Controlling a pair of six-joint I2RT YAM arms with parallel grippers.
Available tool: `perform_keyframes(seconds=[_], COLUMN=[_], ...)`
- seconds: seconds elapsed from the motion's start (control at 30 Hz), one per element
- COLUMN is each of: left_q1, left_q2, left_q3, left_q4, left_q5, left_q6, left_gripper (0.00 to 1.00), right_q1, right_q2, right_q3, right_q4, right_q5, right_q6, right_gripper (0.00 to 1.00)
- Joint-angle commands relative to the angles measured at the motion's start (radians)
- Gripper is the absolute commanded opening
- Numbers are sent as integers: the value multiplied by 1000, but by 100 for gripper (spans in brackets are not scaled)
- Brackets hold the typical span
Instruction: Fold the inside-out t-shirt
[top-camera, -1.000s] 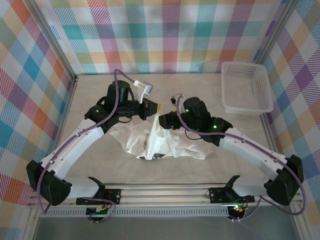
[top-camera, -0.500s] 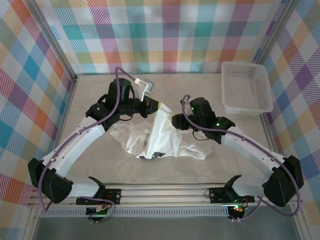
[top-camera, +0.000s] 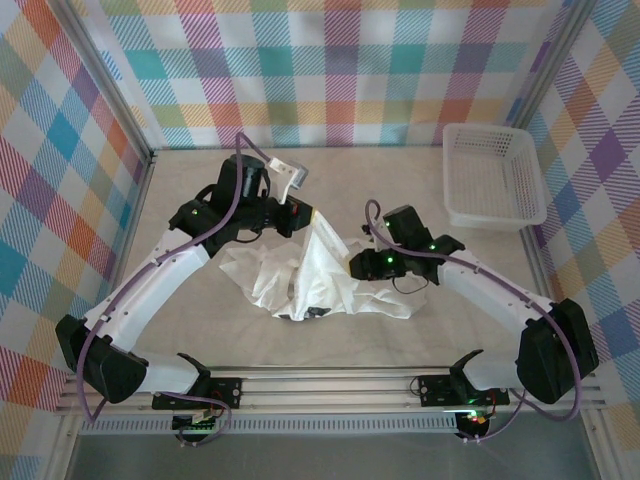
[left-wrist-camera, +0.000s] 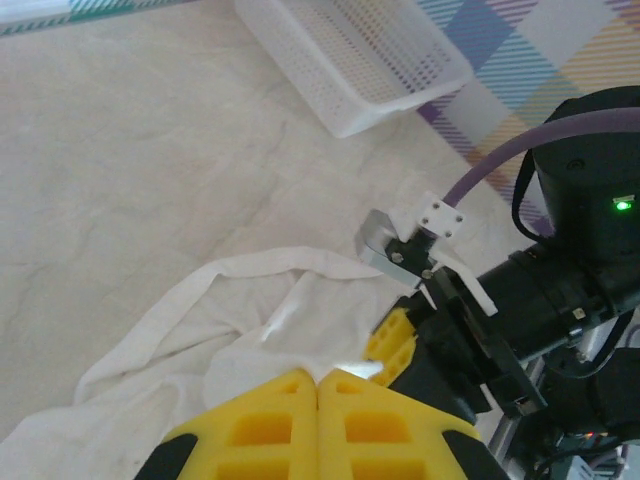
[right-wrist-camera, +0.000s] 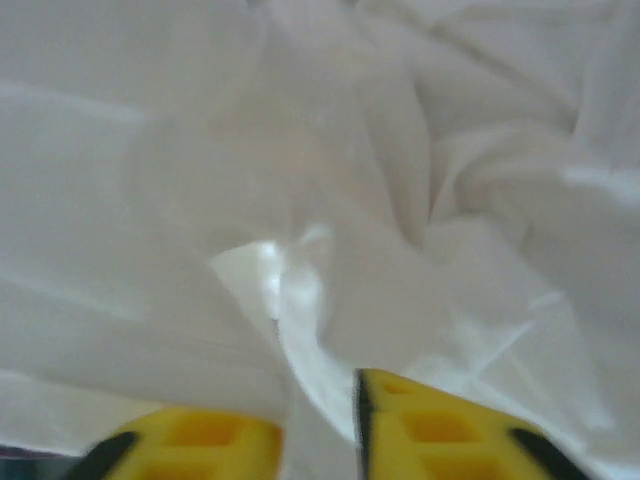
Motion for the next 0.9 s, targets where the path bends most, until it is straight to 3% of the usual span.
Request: perform_keyframes(seconds=[0.0, 0.1, 0.2, 0.27, 0.37, 0.4, 0.5, 0.53, 0.7, 0.87], left_q1=[-9, -10, -26, -71, -167, -196, -231, -230, -220, -172], left_q2=[-26, -9, 33, 63, 119, 137, 152, 143, 82, 117], left_q3=[23, 9, -1, -7, -7, -3, -17, -29, -56, -90], left_q4=[12, 88, 169, 220, 263, 258, 249, 254, 212, 34], left_q5=[-42, -23, 41, 87, 138, 142, 134, 128, -2, -289], left_q6=[16, -24, -54, -51, -28, -9, 35, 44, 65, -155], left_gripper=[0, 0, 0, 0, 0, 6, 48, 57, 71, 78], right_q1=[-9, -12, -37, -70, -119, -129, -134, -134, -134, -139], right_q2=[-26, -85, -156, -208, -325, -373, -526, -582, -732, -549], right_q3=[-21, 0, -22, -92, -221, -248, -248, -235, -170, -122], right_q4=[-40, -34, -107, -150, -216, -241, -329, -357, -330, -337], right_q5=[-127, -152, 38, 176, 273, 282, 327, 351, 409, 428], right_q6=[-36, -61, -33, 10, 66, 79, 134, 166, 275, 268], right_gripper=[8, 3, 8, 22, 57, 63, 69, 69, 69, 71])
